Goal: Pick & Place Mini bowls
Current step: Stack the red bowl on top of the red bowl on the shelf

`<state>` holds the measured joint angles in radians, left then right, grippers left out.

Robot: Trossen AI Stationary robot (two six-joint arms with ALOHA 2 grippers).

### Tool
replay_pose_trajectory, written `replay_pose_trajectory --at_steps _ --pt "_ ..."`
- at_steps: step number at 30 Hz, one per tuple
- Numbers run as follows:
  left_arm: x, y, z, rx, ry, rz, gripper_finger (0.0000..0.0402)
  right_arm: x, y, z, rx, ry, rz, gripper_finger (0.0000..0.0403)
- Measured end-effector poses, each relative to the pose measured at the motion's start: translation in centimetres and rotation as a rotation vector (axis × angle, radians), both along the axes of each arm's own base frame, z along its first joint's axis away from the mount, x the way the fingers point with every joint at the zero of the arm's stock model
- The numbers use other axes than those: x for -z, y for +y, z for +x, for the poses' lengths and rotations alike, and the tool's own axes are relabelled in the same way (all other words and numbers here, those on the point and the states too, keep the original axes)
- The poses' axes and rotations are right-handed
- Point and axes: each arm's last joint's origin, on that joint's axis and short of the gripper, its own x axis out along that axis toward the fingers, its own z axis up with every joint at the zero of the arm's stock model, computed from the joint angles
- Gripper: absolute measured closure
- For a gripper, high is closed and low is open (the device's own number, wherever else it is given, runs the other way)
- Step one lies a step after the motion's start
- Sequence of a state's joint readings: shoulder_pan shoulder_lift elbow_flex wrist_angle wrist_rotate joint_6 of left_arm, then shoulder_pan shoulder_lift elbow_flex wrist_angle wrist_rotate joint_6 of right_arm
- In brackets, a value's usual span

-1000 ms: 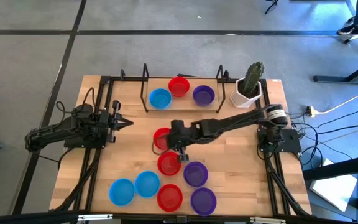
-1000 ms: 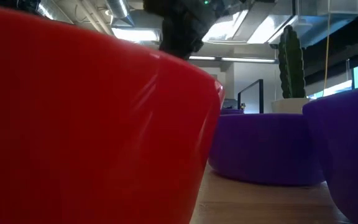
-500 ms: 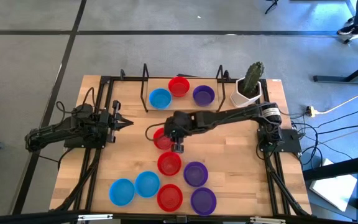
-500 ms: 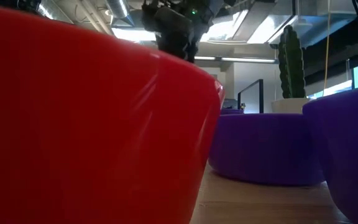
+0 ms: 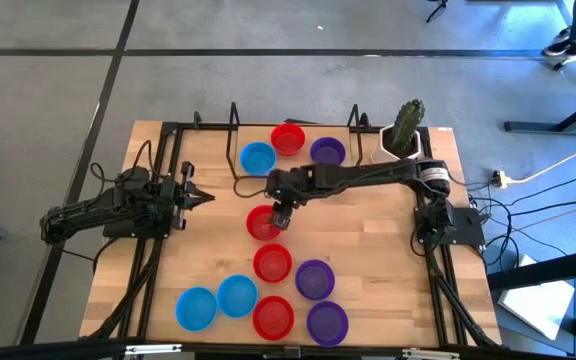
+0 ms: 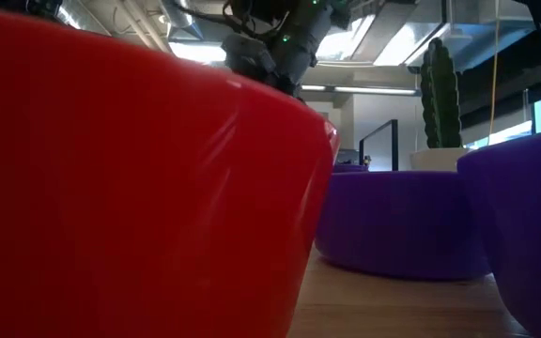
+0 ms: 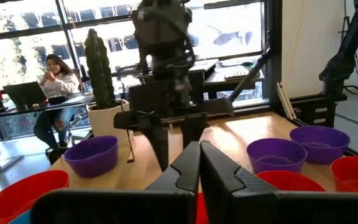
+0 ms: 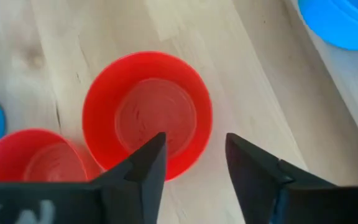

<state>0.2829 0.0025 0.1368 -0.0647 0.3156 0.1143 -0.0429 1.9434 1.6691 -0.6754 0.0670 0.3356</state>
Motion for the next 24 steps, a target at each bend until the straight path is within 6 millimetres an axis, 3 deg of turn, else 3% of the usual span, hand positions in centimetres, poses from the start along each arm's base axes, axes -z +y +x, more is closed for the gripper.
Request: replay_pose_trajectory --at_steps 7,24 --pt "0.1 0.0 0.0 -0.001 0.011 -0.002 0.0397 0.6 -0.5 0.3 0.041 0.004 0.061 0.0194" --pt "0.1 0.0 0.0 -0.001 0.014 -0.001 0.0395 7.2 -0.3 2.1 0.043 0.163 0.07 0.0188"
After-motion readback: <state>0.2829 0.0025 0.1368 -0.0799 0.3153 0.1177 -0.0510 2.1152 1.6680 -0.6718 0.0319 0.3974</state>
